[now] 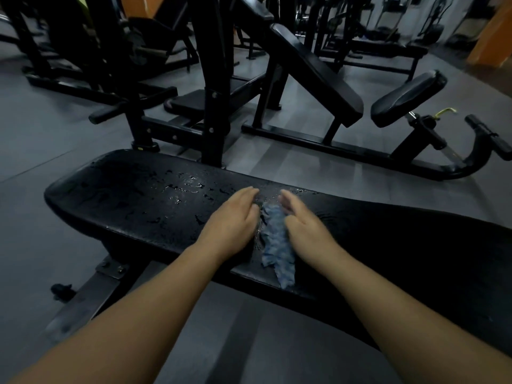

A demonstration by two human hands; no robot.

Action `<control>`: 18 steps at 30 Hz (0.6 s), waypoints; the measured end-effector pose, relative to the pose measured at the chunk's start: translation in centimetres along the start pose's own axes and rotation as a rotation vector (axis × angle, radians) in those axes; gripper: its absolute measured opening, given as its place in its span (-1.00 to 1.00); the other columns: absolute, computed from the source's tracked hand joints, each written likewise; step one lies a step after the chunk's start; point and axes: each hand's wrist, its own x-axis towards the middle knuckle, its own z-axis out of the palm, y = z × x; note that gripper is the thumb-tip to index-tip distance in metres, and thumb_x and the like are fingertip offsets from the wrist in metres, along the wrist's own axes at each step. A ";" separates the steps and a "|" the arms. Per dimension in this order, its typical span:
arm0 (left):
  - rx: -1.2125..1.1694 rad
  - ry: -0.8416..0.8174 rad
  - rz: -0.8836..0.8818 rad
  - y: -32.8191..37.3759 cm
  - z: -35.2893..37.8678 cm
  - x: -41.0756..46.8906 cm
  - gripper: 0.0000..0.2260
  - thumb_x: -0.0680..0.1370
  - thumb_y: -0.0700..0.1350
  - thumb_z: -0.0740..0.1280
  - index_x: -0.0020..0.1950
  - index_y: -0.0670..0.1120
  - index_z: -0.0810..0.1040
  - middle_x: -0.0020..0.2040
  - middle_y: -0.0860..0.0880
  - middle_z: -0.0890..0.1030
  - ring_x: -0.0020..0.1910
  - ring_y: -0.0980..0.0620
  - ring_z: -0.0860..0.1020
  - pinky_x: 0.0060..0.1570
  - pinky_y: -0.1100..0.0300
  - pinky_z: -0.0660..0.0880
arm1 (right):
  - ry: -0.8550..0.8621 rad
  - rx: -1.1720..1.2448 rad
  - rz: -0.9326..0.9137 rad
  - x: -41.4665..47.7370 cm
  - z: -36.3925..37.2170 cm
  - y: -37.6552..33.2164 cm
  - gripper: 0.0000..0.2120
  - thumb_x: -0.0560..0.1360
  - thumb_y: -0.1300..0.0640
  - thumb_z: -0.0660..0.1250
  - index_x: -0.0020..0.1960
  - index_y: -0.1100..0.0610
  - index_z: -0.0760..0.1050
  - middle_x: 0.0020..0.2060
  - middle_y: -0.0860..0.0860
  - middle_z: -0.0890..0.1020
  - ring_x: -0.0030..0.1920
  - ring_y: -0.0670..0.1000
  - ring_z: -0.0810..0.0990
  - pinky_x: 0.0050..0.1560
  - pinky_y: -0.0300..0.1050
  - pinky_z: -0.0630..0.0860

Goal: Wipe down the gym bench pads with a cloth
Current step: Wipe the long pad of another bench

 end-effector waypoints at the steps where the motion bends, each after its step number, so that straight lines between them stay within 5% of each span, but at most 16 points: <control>1: 0.013 -0.018 0.034 0.9 0.4 -0.2 -0.55 0.68 0.01 0.10 0.56 -0.07 0.30 0.57 -0.03 0.29 0.54 0.03 0.22 0.53 0.09 0.15 | 0.037 -0.043 0.001 -0.1 -0.9 0.7 -0.46 0.61 0.24 0.08 0.58 0.02 0.16 0.52 -0.03 0.29 0.51 -0.04 0.25 0.52 -0.09 0.16; 5: 0.288 -0.179 0.208 5.3 3.1 -2.5 -0.32 0.54 0.28 -0.19 0.60 0.04 0.20 0.61 -0.03 0.19 0.59 -0.08 0.11 0.55 -0.03 0.06 | 0.075 -0.572 0.020 -0.9 -3.0 3.6 -0.53 0.67 0.10 0.06 0.57 0.10 0.20 0.58 0.06 0.19 0.57 0.04 0.11 0.55 -0.06 0.06; 9: 0.471 -0.225 0.246 2.5 1.1 -3.2 -0.24 0.48 0.34 -0.22 0.60 0.06 0.17 0.62 -0.03 0.15 0.59 -0.09 0.12 0.54 0.03 0.08 | 0.021 -0.718 -0.024 -2.0 -3.5 4.3 -0.48 0.68 -0.08 0.02 0.60 0.05 0.13 0.59 0.02 0.13 0.59 0.04 0.04 0.57 -0.02 0.02; 14: 0.508 -0.188 -0.185 -1.8 -2.2 3.1 -0.40 0.66 0.27 -0.02 0.63 0.01 0.08 0.64 -0.09 0.04 0.61 -0.13 0.02 0.54 -0.01 0.02 | 0.046 -0.702 -0.038 -2.1 -3.5 4.9 -0.48 0.67 -0.09 -0.01 0.61 0.00 0.10 0.60 -0.04 0.09 0.59 -0.01 -0.01 0.58 -0.02 -0.03; 18: 0.435 -0.265 0.274 3.5 2.2 0.2 -0.42 0.64 0.21 -0.09 0.61 -0.01 0.15 0.63 -0.11 0.09 0.61 -0.08 0.03 0.56 0.07 -0.08 | 0.029 -0.668 -0.025 -2.2 -3.8 4.8 -0.47 0.67 -0.09 0.01 0.61 -0.01 0.08 0.61 -0.05 0.07 0.59 -0.04 -0.03 0.58 -0.05 -0.05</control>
